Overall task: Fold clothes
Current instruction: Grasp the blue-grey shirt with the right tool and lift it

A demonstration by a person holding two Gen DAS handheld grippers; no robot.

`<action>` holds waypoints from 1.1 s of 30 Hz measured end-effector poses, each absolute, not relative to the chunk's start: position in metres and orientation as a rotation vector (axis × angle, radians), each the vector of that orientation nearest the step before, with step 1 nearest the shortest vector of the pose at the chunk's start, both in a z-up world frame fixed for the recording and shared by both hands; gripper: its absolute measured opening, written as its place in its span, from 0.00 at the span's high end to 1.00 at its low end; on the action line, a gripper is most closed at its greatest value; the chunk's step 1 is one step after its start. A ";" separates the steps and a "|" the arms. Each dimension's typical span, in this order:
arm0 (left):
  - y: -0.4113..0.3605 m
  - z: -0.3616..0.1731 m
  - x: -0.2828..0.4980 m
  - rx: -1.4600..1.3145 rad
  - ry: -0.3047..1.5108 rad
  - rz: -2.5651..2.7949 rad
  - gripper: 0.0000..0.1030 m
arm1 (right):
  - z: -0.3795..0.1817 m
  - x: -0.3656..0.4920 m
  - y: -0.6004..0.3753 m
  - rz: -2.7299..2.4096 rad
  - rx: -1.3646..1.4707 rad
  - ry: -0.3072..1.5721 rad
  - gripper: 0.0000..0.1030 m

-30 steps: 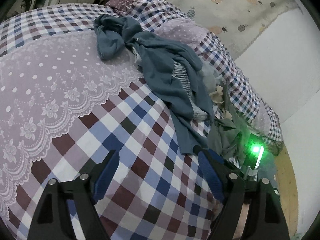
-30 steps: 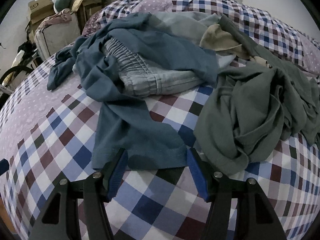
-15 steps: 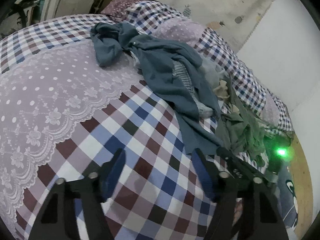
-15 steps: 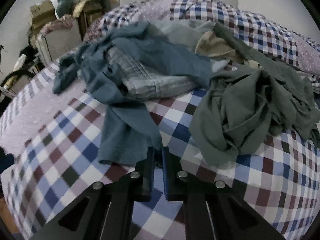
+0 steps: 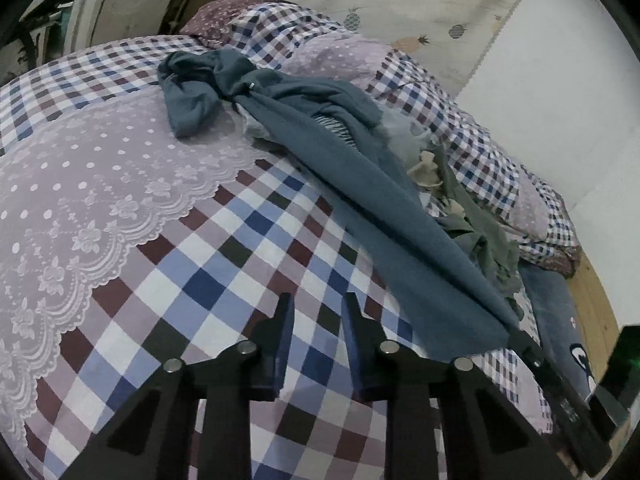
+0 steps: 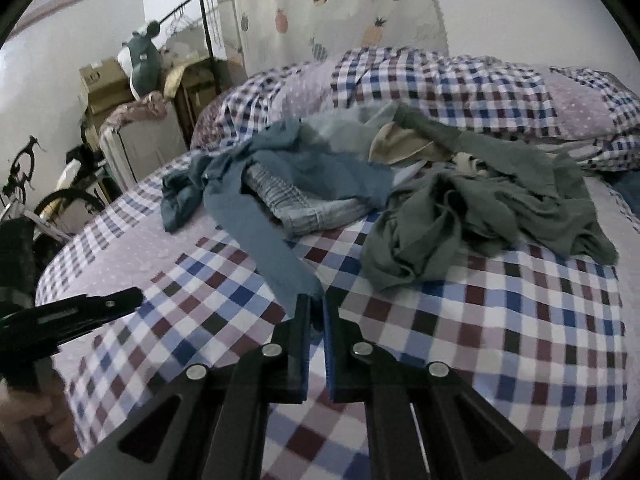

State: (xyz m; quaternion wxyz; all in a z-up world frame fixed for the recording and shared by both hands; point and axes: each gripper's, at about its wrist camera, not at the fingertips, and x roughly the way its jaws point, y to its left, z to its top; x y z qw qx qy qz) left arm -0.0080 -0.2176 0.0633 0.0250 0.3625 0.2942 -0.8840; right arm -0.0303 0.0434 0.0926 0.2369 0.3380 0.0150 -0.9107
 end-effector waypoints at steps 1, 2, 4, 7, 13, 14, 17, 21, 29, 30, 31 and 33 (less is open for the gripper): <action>-0.217 0.064 -0.008 1.117 0.909 -2.738 0.81 | 0.096 -0.025 0.046 -2.502 0.917 0.045 0.96; -0.217 0.065 -0.008 1.112 0.910 -2.741 0.81 | 0.099 -0.019 0.050 -2.508 0.907 0.048 0.97; -0.217 0.066 -0.007 1.103 0.911 -2.745 0.82 | 0.107 -0.007 0.059 -2.534 0.884 0.049 1.00; -0.218 0.067 -0.007 1.096 0.915 -2.747 0.82 | 0.122 0.007 0.081 -2.600 0.848 0.021 1.00; -0.216 0.066 -0.007 1.099 0.938 -2.747 0.81 | 0.123 0.013 0.122 -2.584 0.916 -0.065 0.99; -0.215 0.066 -0.007 1.100 0.944 -2.748 0.81 | 0.120 0.012 0.125 -2.571 0.935 -0.070 0.97; -0.214 0.064 -0.008 1.109 0.957 -2.747 0.78 | 0.106 0.007 0.114 -2.533 1.000 -0.038 0.94; -0.216 0.061 -0.010 1.124 0.981 -2.726 0.62 | 0.082 -0.004 0.088 -2.467 1.083 0.021 0.57; -0.226 0.056 -0.010 1.136 1.056 -2.699 0.40 | 0.033 -0.039 0.044 -2.346 1.230 0.067 0.41; -0.226 0.056 -0.010 1.138 1.059 -2.697 0.40 | 0.026 -0.045 0.044 -2.336 1.255 0.043 0.41; -0.227 0.056 -0.010 1.139 1.065 -2.695 0.39 | 0.019 -0.050 0.043 -2.325 1.278 0.016 0.41; -0.227 0.055 -0.010 1.139 1.078 -2.690 0.39 | 0.008 -0.057 0.043 -2.307 1.310 -0.053 0.41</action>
